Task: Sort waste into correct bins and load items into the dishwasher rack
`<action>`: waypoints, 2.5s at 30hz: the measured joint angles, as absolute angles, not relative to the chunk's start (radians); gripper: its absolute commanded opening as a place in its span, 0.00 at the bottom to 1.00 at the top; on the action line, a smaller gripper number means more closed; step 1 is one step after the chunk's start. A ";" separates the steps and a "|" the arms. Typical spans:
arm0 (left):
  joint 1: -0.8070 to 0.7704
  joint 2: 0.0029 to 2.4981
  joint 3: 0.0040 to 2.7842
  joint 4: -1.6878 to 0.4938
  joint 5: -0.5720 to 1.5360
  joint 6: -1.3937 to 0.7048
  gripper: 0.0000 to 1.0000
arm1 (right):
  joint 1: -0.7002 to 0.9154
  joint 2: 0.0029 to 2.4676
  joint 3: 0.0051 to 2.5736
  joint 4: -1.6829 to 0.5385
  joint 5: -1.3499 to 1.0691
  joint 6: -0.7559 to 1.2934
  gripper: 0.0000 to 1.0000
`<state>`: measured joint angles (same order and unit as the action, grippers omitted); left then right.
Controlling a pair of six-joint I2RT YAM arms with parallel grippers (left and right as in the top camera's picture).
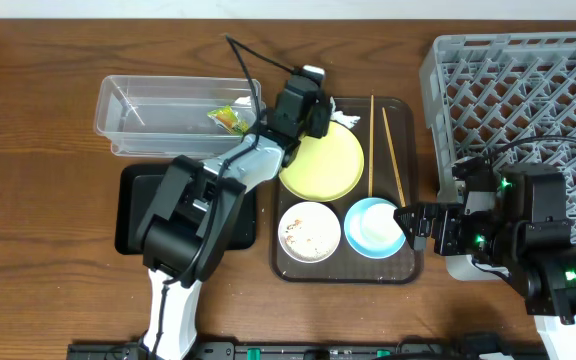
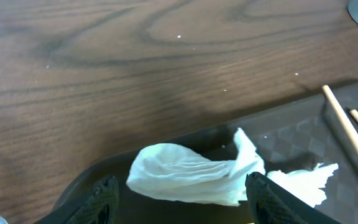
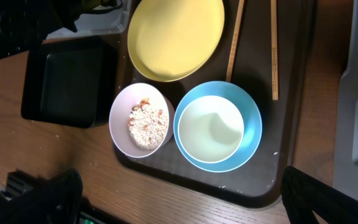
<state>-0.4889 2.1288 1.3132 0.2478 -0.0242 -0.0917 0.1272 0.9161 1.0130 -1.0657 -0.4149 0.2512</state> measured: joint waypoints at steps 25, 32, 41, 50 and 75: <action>-0.494 2.162 1.313 0.235 -0.024 -0.072 0.06 | 0.127 0.916 1.013 -1.086 -0.415 0.251 0.99; -0.492 1.974 1.312 0.153 -0.014 -0.079 0.06 | 0.127 0.916 1.013 -1.087 -0.414 0.251 0.99; -0.476 1.895 1.314 0.106 -0.006 -0.262 0.66 | 0.127 0.916 1.013 -1.088 -0.415 0.251 0.99; -0.465 2.039 1.314 0.165 -0.005 -0.542 0.66 | 0.127 0.916 1.013 -1.095 -0.415 0.251 0.99; -0.465 2.185 1.314 0.289 0.046 -0.716 0.41 | 0.127 0.916 1.013 -1.108 -0.415 0.251 0.99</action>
